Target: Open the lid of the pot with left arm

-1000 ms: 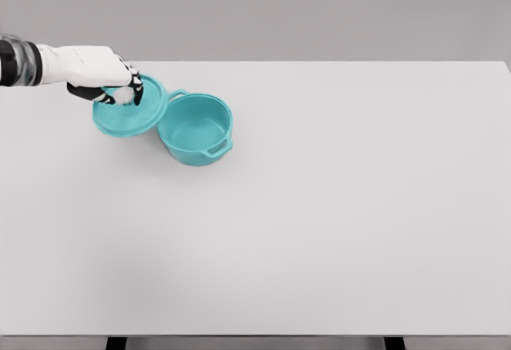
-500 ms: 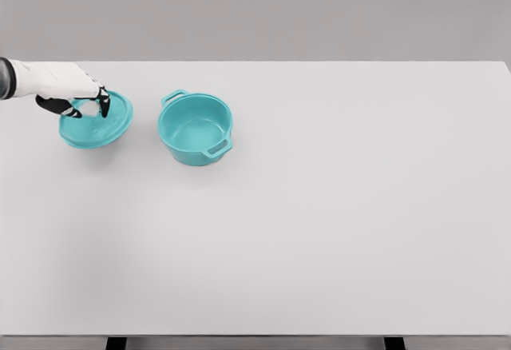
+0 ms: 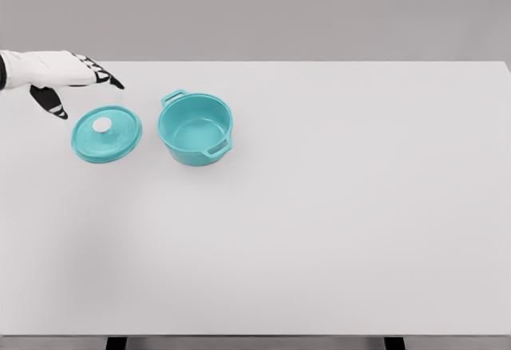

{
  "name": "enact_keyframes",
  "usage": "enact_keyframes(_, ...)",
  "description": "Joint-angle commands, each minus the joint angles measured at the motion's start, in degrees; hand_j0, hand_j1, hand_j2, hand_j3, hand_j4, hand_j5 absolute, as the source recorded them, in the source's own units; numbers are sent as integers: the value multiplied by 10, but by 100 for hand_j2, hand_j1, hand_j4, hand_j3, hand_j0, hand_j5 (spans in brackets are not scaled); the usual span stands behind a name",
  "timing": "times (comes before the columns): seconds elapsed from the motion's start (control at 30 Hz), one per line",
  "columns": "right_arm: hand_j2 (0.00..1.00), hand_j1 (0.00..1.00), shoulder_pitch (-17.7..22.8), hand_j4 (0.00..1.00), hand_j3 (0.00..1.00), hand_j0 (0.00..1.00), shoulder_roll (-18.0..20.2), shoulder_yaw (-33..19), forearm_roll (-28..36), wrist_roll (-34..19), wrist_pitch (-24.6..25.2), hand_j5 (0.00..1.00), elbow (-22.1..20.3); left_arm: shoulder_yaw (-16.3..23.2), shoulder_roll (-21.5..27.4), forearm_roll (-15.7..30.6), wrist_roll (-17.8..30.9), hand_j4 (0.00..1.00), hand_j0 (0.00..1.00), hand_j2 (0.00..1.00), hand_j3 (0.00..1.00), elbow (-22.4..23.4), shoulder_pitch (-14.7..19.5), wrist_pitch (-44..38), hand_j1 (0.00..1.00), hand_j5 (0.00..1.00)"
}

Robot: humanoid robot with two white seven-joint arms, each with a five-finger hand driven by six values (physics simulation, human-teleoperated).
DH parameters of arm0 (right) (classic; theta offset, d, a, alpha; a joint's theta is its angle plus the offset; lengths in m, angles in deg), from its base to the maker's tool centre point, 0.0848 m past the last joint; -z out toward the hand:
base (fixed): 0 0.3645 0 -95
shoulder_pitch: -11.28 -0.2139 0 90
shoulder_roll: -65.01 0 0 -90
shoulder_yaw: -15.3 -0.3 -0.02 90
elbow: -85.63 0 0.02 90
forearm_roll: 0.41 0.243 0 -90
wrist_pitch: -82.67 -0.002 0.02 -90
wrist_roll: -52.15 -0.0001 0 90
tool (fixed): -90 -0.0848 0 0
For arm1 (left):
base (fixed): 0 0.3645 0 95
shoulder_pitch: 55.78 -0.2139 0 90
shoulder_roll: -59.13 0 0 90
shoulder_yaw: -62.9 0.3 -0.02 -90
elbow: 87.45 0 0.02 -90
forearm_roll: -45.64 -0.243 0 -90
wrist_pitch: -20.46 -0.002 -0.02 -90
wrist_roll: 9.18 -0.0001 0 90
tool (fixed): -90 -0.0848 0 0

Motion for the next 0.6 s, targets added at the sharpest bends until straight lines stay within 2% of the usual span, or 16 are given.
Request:
enact_keyframes(0.0,100,100,0,100,100,100,0,0,0,-1,0,100,0,-33,2,54,-1,100,100,100,100,0,-4,-1,100,100)
enact_keyframes(0.07,100,100,0,100,100,100,0,0,0,0,0,100,0,-82,2,82,-1,100,100,100,100,0,-37,-1,100,100)
enact_keyframes(0.1,100,100,0,100,100,100,0,0,0,-1,0,100,0,-130,2,87,-1,100,100,100,100,-1,-65,-1,100,100)
enact_keyframes(0.2,100,100,0,100,100,100,0,0,0,0,0,100,0,-220,-4,87,-1,100,100,100,100,-2,-115,-1,100,100)
enact_keyframes(0.3,100,100,0,100,100,100,0,0,0,0,0,100,0,-260,-7,87,-1,100,100,100,100,-7,-141,-1,100,100)
enact_keyframes(0.37,100,100,0,100,100,100,0,0,0,0,0,100,0,-306,-7,87,-1,100,100,100,100,-8,-176,-1,100,100)
enact_keyframes(0.47,100,100,0,100,100,100,0,0,0,0,0,100,0,-300,-8,80,2,100,100,100,100,-28,-181,-1,100,100)
enact_keyframes(0.57,100,100,0,100,100,100,0,0,0,0,0,100,0,-298,-8,78,3,100,100,100,100,-35,-207,-1,100,100)
